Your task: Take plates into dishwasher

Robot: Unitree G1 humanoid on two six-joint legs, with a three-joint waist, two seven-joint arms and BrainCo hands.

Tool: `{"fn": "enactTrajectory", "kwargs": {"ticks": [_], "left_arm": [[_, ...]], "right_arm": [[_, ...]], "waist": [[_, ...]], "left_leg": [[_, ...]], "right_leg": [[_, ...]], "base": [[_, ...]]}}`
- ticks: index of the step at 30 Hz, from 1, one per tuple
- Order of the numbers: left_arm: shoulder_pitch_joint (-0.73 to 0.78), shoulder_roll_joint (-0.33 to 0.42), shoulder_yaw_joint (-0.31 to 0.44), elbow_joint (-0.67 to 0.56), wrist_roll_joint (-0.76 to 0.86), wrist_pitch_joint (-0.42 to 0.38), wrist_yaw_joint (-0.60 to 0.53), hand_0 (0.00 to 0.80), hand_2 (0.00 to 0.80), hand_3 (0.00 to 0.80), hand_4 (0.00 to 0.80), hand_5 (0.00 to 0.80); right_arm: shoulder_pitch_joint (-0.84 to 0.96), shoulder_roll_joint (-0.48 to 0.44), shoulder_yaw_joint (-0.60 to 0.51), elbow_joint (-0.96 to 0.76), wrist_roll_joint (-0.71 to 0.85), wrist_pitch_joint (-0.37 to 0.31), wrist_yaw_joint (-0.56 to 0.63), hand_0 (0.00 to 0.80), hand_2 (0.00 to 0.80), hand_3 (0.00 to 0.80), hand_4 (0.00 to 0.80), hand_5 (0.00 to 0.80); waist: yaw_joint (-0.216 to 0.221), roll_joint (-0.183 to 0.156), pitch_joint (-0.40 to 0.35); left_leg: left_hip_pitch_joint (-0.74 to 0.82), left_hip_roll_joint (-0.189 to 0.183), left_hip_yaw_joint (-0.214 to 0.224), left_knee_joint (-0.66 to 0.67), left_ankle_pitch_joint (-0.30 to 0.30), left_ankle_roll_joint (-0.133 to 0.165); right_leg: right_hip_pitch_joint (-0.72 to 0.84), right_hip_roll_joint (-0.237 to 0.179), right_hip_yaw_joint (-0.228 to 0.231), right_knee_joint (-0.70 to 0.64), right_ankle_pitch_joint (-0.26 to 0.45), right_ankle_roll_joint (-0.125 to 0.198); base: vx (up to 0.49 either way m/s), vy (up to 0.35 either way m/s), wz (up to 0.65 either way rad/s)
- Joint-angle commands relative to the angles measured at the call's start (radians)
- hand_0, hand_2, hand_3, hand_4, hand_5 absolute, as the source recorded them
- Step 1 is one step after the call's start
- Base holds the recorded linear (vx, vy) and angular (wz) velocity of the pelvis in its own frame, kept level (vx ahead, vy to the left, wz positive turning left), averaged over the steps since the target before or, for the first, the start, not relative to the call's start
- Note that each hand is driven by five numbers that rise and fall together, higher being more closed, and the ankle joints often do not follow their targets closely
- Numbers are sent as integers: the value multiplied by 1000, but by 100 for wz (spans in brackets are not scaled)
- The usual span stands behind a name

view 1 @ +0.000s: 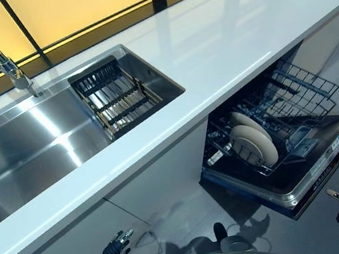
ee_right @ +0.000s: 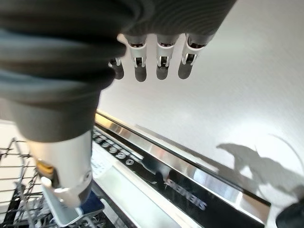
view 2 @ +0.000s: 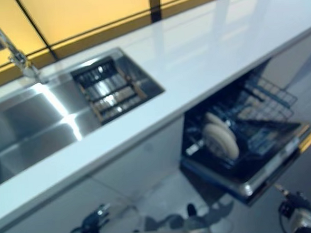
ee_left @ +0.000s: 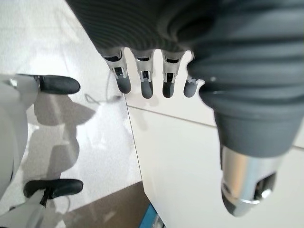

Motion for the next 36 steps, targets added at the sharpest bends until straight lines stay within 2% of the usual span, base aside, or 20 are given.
{"fn": "enactTrajectory", "kwargs": {"ticks": [1, 8, 12, 15, 19, 23, 26, 29, 36], "left_arm": [[-98, 44, -14, 11, -28, -34, -32, 0, 0, 0, 0, 0], [-129, 12, -40, 9, -86, -60, -63, 0, 0, 0, 0, 0], [-141, 2, -53, 4, -119, -74, -76, 0, 0, 0, 0, 0], [-141, 2, -57, -2, -138, -86, -81, 0, 0, 0, 0, 0], [-138, 6, -61, -5, -143, -96, -93, 0, 0, 0, 0, 0], [-110, -3, -64, -9, -136, -93, -102, 0, 0, 0, 0, 0], [-86, -11, -72, -18, -113, -75, -101, 0, 0, 0, 0, 0], [-64, -17, -78, -38, -89, -60, -90, 0, 0, 0, 0, 0], [-30, -29, -96, -70, -69, -29, -77, 0, 0, 0, 0, 0]], "right_arm": [[-121, -22, -37, 48, 83, -74, 29, 0, 0, 0, 0, 0], [-185, -117, -42, 118, 131, -95, 66, 0, 0, 0, 0, 0], [-222, -163, -27, 129, 144, -106, 84, 0, 0, 0, 0, 0], [-246, -176, -10, 118, 158, -127, 108, 0, 0, 0, 0, 0], [-265, -178, 7, 100, 167, -187, 170, 0, 0, 0, 0, 0], [-260, -176, 19, 23, 137, -259, 274, 0, 0, 0, 0, 0], [-254, -178, 35, -42, 98, -265, 359, 0, 0, 0, 0, 0], [-261, -179, 58, -122, 90, -241, 404, 0, 0, 0, 0, 0], [-353, -205, 93, -223, 67, -173, 414, 0, 0, 0, 0, 0]], "waist": [[-24, 12, 85], [-44, 116, 170], [-52, 156, 216], [-54, 172, 245], [-50, 186, 268], [-44, 192, 257], [-37, 187, 238], [-27, 175, 216], [-1, 172, 182]], "left_leg": [[-8, -23, -76, 3, -2, 61], [-36, -47, -82, 59, -3, 44], [-86, -67, -88, 147, -25, 40], [-119, -77, -92, 213, -42, 44], [-162, -86, -102, 288, -56, 52], [-152, -97, -116, 305, -57, 54], [-134, -103, -116, 308, -62, 56], [-127, -107, -114, 324, -75, 60], [-116, -105, -119, 358, -82, 60]], "right_leg": [[-12, -31, -24, 69, -23, 9], [-81, -63, -39, 163, -63, -14], [-124, -85, -45, 234, -93, -29], [-151, -101, -51, 294, -117, -40], [-176, -118, -56, 362, -146, -57], [-147, -124, -62, 381, -170, -65], [-127, -129, -71, 395, -184, -67], [-113, -134, -81, 409, -196, -70], [-70, -132, -90, 425, -217, -83]], "base": [[-182, 109, 3], [-131, 89, 2], [-109, 49, -8], [-87, 33, -21], [-40, 9, -4], [88, 39, 8], [145, 34, 6], [115, -17, 5], [111, -8, 0]]}}
